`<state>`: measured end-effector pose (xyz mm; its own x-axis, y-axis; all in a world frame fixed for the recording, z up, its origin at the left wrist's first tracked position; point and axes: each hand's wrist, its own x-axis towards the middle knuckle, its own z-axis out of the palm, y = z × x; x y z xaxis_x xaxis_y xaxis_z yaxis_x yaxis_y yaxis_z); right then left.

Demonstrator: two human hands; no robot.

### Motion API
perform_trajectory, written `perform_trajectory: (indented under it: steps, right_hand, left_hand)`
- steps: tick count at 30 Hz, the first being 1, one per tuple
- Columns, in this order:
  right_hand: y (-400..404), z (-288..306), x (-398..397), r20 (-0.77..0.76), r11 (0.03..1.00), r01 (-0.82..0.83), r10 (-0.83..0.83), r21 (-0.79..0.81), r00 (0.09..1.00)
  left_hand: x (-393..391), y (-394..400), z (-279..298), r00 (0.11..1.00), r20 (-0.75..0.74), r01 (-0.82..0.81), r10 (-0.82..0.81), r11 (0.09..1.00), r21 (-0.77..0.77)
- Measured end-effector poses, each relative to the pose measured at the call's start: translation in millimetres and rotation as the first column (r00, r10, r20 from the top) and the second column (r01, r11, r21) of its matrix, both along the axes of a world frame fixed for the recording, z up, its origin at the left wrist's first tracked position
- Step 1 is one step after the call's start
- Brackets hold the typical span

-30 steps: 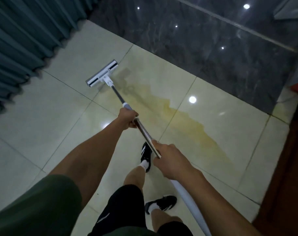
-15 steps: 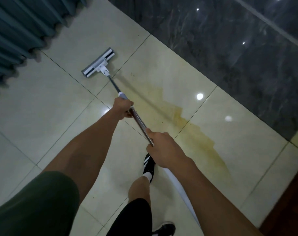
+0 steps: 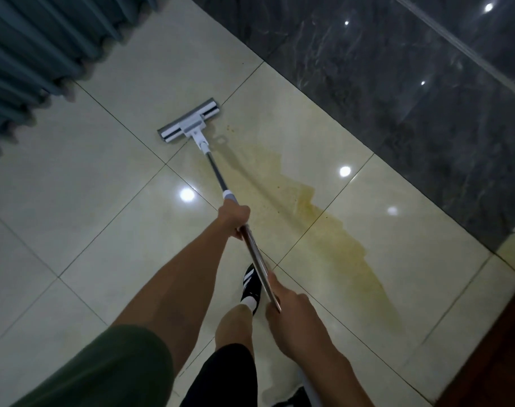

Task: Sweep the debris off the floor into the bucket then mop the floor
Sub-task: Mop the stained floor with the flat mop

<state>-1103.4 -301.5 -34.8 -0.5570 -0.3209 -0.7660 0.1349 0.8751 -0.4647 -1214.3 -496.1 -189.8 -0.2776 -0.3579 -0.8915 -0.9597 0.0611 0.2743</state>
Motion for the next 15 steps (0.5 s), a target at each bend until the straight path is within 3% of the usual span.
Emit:
perform_trajectory:
  steps: [9, 15]
  right_hand:
    - [120.4, 11.0, 99.9, 0.043, 0.998, 0.062, -0.062, 0.006, 0.997]
    - [260.7, 17.6, 191.6, 0.081, 0.996, 0.069, -0.073, 0.048, 0.994]
  left_hand:
    - [92.1, 128.0, 8.2, 0.996, 0.035, 0.086, -0.088, 0.995, 0.043]
    - [184.4, 269.3, 12.4, 0.993, 0.011, 0.118, -0.119, 0.990, 0.080]
